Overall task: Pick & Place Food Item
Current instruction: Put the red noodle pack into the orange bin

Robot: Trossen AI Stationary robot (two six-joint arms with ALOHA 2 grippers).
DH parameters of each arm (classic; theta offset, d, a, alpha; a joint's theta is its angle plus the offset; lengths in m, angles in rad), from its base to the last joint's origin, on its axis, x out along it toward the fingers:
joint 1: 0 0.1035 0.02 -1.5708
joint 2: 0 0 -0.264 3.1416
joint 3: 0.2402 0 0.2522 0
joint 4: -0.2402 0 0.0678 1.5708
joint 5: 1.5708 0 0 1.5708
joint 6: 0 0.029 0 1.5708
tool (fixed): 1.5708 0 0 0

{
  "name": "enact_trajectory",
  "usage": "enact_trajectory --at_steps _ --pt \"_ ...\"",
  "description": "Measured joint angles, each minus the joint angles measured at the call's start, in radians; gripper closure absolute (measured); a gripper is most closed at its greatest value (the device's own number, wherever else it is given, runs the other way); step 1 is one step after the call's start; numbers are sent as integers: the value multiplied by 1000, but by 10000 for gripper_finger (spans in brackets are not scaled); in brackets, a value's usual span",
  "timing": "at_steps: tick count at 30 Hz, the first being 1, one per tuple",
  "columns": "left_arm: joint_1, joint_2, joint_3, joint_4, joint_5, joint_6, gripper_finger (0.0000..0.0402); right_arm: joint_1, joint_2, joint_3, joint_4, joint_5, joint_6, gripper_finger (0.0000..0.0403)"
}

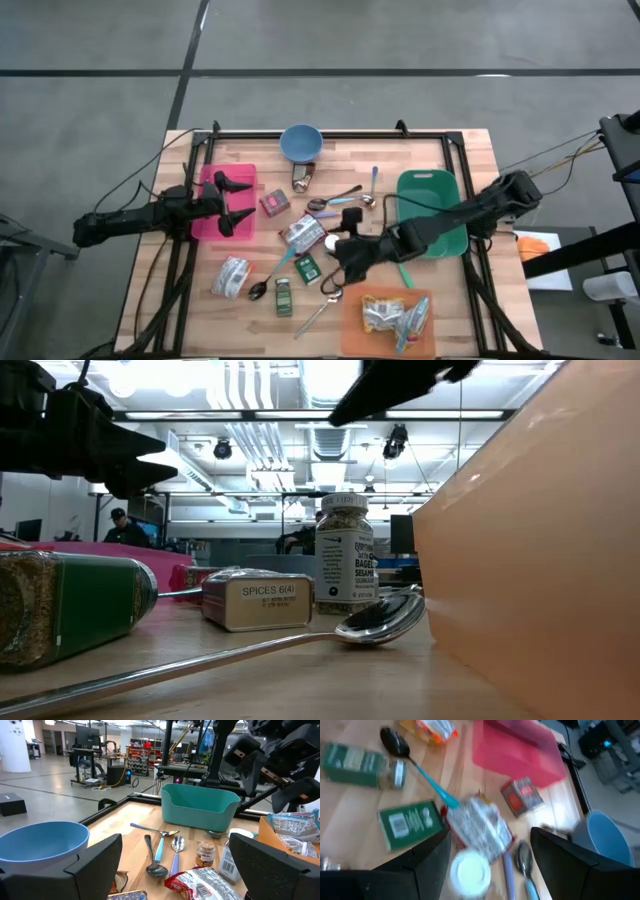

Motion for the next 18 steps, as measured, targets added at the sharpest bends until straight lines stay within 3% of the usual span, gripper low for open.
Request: enact_trajectory --at_steps 9,18 --pt "0 0 0 0 0 0 30 -93 92 5 145 -103 0 133" --pt "0 13 0 0 0 0 30 -130 257 222 14 -115 19 133"
